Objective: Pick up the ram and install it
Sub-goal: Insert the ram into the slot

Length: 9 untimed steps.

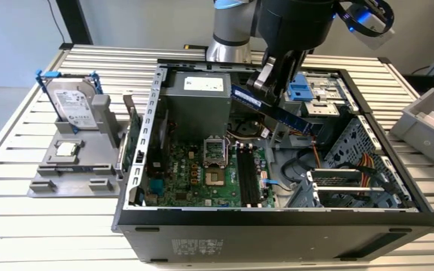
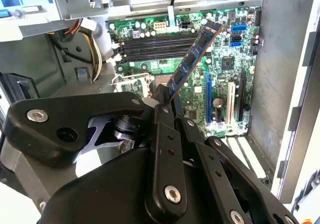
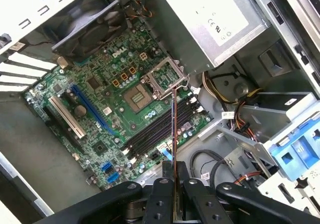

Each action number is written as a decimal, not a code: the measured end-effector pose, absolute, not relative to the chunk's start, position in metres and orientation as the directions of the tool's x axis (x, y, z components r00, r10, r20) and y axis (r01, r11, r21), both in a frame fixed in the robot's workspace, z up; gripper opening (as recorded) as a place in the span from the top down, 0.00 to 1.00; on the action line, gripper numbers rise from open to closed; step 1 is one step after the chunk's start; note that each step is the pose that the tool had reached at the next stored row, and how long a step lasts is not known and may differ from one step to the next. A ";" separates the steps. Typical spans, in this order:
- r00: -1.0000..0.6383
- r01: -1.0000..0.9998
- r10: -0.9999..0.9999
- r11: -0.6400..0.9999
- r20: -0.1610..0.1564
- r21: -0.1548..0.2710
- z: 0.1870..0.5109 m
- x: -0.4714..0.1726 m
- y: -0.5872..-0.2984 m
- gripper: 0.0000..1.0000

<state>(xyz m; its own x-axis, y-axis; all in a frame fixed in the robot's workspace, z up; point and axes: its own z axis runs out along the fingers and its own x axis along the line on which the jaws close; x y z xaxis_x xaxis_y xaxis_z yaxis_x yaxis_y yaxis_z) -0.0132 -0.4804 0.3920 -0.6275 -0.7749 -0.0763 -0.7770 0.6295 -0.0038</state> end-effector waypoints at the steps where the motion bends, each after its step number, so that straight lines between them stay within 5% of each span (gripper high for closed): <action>1: -0.627 -0.777 -0.775 0.630 -0.076 -0.004 0.392 -0.013 -0.480 1.00; 9: -0.637 -0.769 -0.767 0.639 -0.077 -0.004 0.392 -0.013 -0.480 1.00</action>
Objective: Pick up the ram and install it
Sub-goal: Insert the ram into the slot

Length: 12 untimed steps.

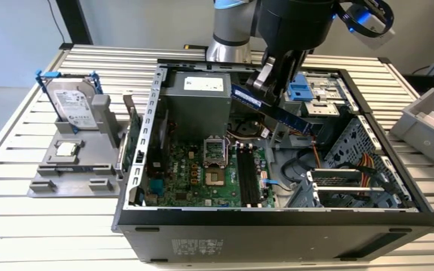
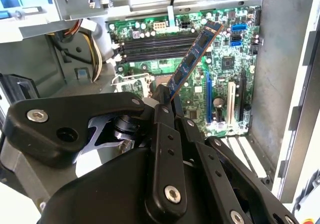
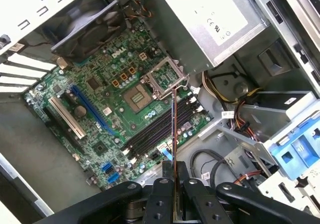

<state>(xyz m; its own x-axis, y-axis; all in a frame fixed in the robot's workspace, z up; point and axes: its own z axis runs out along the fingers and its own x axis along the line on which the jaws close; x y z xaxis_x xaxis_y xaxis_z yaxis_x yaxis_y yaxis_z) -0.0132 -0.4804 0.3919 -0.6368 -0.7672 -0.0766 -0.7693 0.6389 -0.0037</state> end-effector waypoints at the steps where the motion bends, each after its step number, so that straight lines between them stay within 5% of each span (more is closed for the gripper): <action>1: -0.641 -0.766 -0.764 0.643 -0.076 -0.004 0.392 -0.013 -0.480 1.00; 12: -0.709 -0.703 -0.701 0.711 -0.076 -0.004 0.392 -0.013 -0.480 1.00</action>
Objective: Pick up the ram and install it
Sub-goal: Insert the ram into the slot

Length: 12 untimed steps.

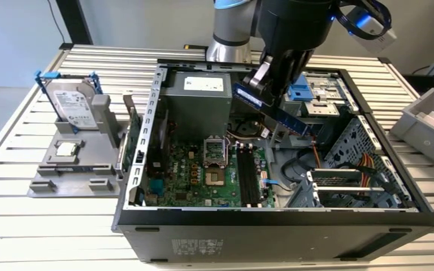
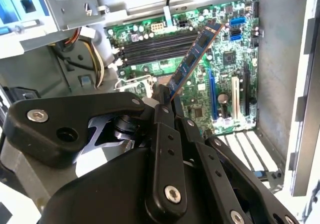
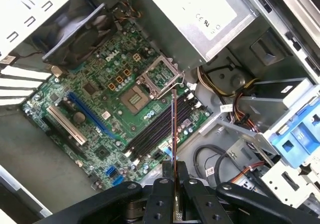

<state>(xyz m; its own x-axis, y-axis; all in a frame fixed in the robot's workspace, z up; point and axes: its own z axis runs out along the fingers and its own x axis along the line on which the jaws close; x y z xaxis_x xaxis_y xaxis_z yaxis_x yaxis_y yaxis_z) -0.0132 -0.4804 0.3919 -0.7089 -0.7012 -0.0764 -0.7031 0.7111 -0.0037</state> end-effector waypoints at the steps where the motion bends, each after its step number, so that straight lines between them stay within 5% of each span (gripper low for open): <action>1: -0.716 -0.696 -0.694 0.718 -0.076 -0.004 0.392 -0.013 -0.480 1.00; 12: -0.782 -0.620 -0.618 0.785 -0.076 -0.004 0.392 -0.013 -0.480 1.00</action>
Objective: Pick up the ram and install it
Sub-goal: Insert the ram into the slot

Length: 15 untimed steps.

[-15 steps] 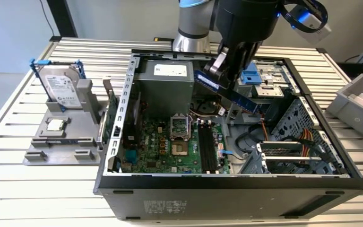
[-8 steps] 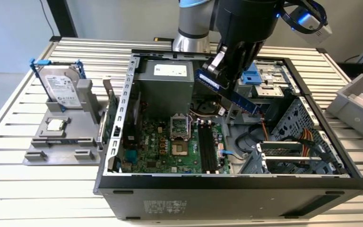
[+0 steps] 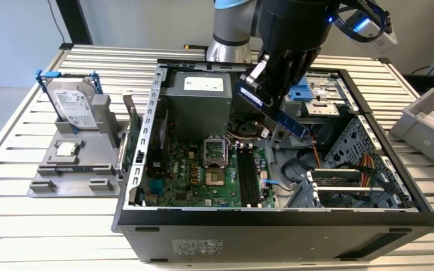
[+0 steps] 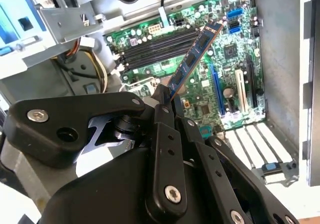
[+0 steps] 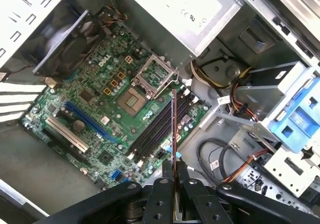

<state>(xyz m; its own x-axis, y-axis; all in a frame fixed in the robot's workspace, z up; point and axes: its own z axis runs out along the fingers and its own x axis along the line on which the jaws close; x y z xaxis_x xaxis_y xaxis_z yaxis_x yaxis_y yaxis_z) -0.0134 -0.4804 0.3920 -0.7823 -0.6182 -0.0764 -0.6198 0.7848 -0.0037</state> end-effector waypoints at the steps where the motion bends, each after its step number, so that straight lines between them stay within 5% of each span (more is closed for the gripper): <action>1: -0.788 -0.612 -0.611 0.790 -0.076 -0.004 0.392 -0.013 -0.480 1.00; 15: -0.858 -0.509 -0.508 0.861 -0.076 -0.004 0.392 -0.014 -0.480 1.00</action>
